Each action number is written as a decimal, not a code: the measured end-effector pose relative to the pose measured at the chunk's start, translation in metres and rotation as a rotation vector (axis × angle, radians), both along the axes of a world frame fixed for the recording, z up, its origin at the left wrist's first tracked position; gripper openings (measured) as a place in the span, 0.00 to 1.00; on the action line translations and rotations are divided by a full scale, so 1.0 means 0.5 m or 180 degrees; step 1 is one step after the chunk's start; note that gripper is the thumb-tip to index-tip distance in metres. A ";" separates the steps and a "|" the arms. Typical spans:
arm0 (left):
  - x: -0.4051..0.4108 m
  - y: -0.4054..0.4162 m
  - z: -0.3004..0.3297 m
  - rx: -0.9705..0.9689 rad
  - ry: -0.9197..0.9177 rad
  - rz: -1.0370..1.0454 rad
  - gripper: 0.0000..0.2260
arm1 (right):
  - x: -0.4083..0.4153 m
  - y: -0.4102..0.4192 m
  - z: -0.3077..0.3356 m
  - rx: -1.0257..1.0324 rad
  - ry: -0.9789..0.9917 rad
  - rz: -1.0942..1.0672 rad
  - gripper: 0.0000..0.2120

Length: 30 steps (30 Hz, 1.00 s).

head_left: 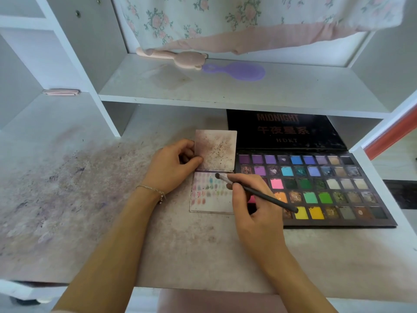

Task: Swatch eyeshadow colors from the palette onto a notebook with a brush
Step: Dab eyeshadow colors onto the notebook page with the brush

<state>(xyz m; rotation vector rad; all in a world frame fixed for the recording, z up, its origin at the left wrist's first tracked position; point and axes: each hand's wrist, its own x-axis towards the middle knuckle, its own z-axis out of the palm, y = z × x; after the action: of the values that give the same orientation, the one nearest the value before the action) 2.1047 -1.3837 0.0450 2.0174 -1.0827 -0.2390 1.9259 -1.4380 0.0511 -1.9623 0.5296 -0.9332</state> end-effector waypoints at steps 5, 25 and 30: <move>-0.002 0.002 0.004 0.0004 0.0014 0.0040 0.09 | -0.026 -0.017 0.004 0.0369 -0.0146 -0.0065 0.08; -0.010 0.000 0.009 0.0061 0.0012 0.0026 0.07 | -0.216 -0.119 0.000 0.0405 0.0147 -0.0831 0.07; -0.008 0.000 0.007 -0.0014 0.0023 0.0043 0.08 | -0.209 -0.119 0.000 0.0247 0.0344 -0.0634 0.10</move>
<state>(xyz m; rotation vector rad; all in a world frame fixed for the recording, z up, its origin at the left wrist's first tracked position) 2.1009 -1.3837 0.0485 2.0179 -1.0638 -0.2365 1.8212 -1.4973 0.0513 -1.9225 0.8235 -0.9174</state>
